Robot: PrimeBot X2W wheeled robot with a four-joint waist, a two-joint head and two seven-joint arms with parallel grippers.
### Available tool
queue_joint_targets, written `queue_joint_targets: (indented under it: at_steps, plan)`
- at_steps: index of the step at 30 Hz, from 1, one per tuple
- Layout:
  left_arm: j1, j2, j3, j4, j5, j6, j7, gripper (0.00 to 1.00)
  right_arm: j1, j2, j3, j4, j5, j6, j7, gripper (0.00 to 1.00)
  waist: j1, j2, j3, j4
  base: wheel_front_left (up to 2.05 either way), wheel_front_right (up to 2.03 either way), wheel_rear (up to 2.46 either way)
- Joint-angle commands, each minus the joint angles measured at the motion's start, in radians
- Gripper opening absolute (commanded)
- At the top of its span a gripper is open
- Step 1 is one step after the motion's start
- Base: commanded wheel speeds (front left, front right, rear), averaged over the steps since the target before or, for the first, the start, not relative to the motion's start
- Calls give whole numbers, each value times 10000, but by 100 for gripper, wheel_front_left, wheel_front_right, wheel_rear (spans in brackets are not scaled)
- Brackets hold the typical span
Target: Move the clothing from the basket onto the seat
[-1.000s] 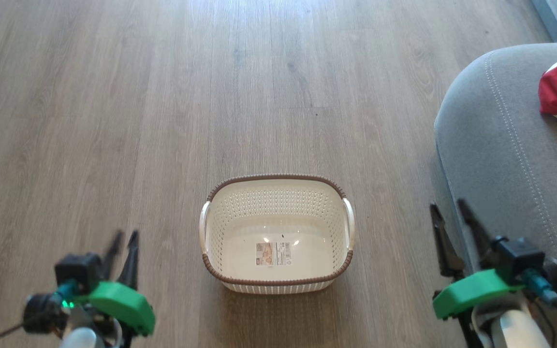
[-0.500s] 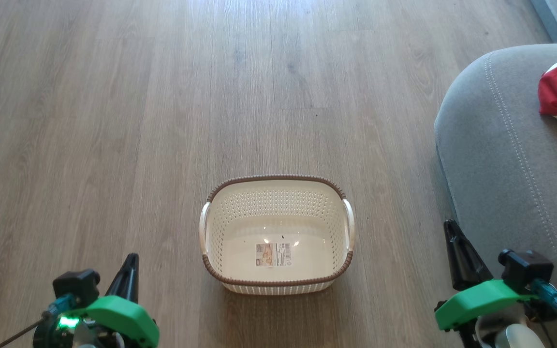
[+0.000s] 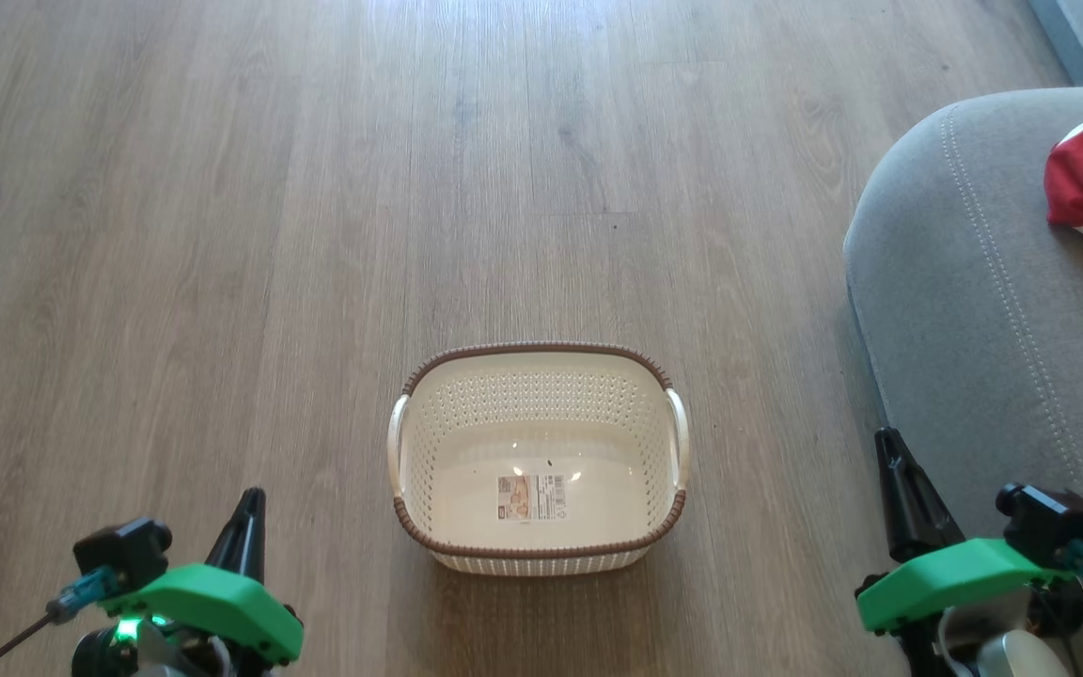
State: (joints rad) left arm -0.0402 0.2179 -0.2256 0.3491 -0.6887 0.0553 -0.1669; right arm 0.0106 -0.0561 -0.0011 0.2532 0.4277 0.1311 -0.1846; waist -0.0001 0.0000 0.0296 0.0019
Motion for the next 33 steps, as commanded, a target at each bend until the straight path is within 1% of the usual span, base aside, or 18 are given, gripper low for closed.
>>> queue_joint_targets:
  at_steps: [1,33]
  plan:
    - [-469,34,272,-336,-226,-51,41,0,-481,-89,-48,-277,314,-1,66,0,1,0,-3,0,0,0,0]
    - [-539,-535,1313,-569,-3208,-653,962,0,-705,-121,-294,-219,4232,-2,944,0,1,0,-90,-7,0,0,0]
